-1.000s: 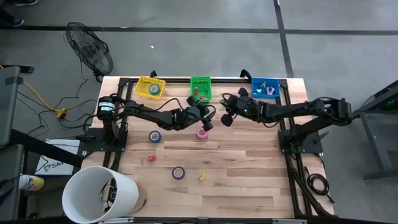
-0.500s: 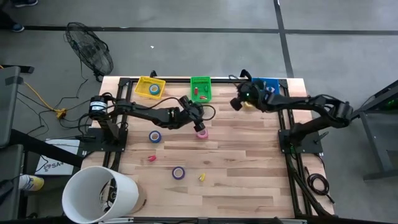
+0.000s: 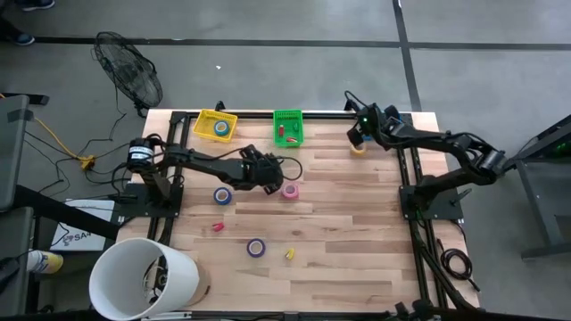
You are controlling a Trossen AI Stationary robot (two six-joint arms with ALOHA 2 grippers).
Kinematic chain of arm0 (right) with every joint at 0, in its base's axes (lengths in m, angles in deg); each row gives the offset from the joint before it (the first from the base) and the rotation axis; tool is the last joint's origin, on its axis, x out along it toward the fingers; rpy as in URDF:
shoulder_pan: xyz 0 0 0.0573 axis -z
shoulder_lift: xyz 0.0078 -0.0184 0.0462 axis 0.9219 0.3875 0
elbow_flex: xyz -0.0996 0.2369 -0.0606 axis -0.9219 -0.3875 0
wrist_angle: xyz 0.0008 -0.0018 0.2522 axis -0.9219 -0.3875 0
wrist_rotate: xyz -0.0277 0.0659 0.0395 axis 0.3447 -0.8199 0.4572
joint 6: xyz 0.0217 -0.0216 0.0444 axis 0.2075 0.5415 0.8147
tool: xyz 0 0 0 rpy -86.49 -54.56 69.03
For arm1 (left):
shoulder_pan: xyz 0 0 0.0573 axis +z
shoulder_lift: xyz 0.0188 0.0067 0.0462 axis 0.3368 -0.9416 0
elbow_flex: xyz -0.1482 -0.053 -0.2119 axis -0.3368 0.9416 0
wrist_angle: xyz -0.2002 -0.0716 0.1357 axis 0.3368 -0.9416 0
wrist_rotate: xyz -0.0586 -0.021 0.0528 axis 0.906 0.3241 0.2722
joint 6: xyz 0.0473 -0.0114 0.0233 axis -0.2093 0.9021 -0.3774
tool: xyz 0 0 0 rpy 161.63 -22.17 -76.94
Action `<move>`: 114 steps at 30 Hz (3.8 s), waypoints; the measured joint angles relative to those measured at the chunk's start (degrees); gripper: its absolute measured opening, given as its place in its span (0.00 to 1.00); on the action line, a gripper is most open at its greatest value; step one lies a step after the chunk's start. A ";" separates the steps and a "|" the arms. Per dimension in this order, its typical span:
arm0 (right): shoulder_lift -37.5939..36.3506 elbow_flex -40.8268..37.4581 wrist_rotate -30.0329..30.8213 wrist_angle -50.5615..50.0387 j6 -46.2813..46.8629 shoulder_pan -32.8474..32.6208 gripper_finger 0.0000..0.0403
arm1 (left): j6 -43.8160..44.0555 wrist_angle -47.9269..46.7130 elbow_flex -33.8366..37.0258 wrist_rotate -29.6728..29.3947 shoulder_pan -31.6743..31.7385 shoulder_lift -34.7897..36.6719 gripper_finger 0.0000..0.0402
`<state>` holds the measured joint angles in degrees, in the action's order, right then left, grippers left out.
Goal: Pick and place Stapler, Stapler remover, tape
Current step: Put the gray staple remover into the blue basket, then put the blue tape into the yellow basket
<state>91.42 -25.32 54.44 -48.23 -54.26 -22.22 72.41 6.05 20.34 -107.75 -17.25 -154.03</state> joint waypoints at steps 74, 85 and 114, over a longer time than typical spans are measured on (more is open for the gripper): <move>-12.87 0.00 -26.61 -3.97 -3.39 0.59 0.43 | 24.75 -35.39 0.04 -9.26 -3.58 -0.02 0.60; -13.63 -5.60 -26.68 5.94 -6.67 -9.36 0.42 | 29.99 -38.58 4.70 -8.96 -4.15 3.07 0.60; -21.18 -20.70 -28.44 35.44 -17.84 -13.54 0.42 | 30.71 -28.70 29.31 6.18 -9.21 45.45 0.60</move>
<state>70.24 -46.03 26.00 -12.79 -72.10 -35.76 103.12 -22.65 49.65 -101.57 -26.46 -108.59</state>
